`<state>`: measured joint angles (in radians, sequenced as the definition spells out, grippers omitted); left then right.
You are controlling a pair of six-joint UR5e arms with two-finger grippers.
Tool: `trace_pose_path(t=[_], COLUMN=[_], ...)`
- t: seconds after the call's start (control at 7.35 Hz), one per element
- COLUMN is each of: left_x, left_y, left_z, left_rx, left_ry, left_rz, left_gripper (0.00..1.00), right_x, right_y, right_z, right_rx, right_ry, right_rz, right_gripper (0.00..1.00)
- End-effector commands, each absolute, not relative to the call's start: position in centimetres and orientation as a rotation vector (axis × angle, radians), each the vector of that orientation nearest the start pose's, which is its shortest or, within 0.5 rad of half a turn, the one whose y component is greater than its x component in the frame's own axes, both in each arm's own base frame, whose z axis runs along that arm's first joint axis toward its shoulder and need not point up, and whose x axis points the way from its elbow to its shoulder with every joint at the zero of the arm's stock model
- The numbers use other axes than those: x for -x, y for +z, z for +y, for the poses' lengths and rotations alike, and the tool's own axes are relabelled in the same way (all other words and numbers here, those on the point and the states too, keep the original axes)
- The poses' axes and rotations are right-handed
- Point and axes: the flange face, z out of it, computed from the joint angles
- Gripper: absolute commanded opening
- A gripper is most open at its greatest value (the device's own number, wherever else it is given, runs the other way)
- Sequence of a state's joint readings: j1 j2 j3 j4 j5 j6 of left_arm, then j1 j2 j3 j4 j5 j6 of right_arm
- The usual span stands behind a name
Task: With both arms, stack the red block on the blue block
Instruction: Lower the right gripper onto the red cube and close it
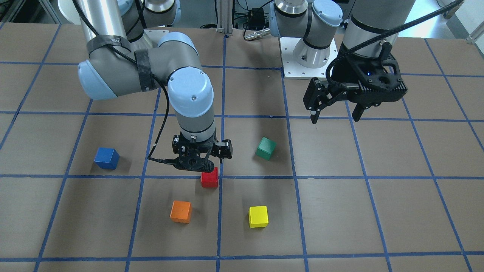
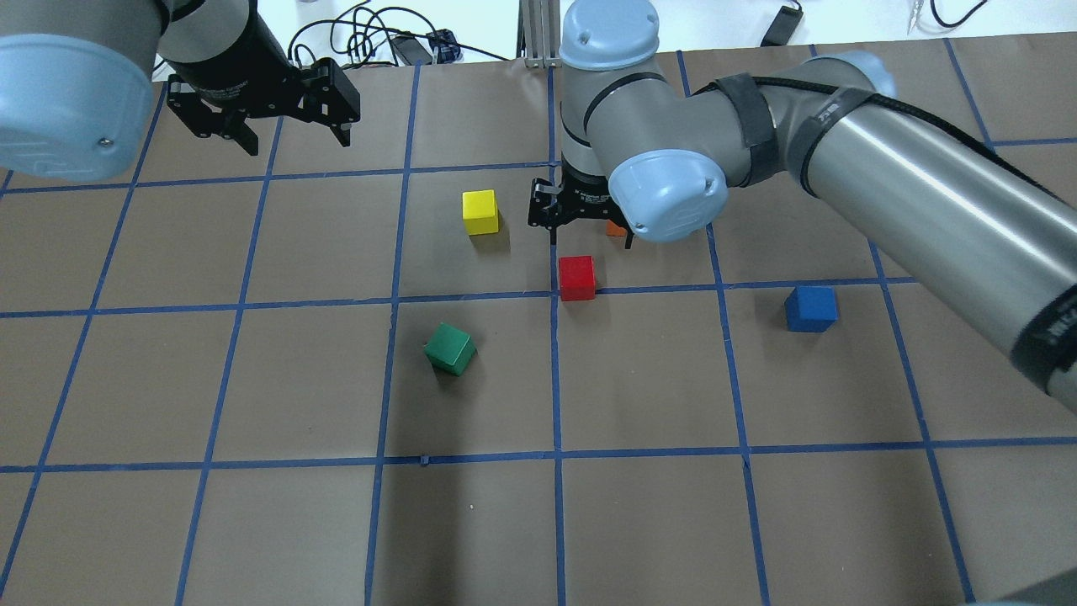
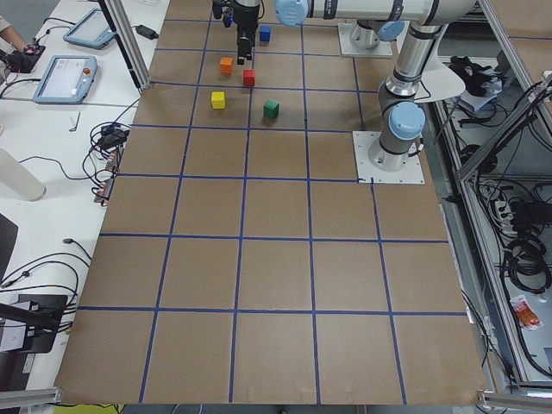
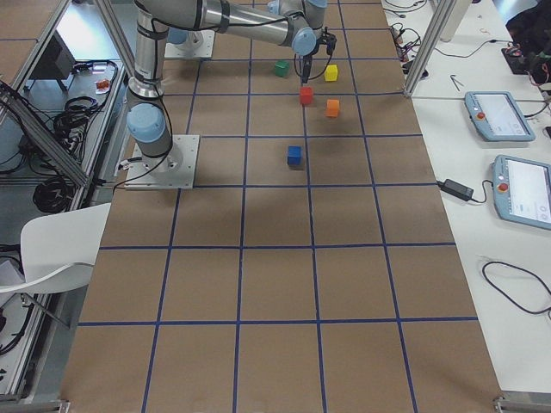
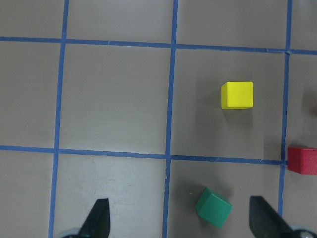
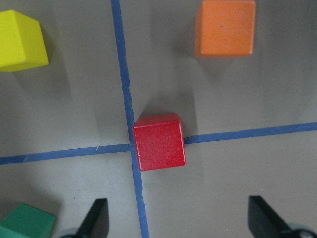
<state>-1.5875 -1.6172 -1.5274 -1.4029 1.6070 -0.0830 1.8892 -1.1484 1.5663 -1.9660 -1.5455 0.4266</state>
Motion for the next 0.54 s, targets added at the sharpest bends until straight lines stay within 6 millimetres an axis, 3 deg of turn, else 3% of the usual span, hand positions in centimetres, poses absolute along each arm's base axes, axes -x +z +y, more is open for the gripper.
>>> trace_pose_path(t=[0.0, 0.14, 0.41], left_x=[13.2, 13.4, 13.3], left_y=[50.6, 50.6, 50.8], left_z=[-51.5, -51.0, -50.9], left_rx=[0.12, 0.108, 0.085], left_ry=[-0.17, -0.14, -0.141], left_rz=[3.084, 3.075, 3.064], left_gripper=[1.0, 1.0, 1.0], right_x=[-32.9, -33.0, -33.2], right_y=[25.9, 24.2, 23.0], right_z=[-56.1, -56.3, -56.9], right_rx=[-0.17, -0.166, -0.163], right_ry=[0.108, 0.146, 0.128], right_rz=[3.136, 3.145, 3.137], right_gripper=[1.0, 1.0, 1.0])
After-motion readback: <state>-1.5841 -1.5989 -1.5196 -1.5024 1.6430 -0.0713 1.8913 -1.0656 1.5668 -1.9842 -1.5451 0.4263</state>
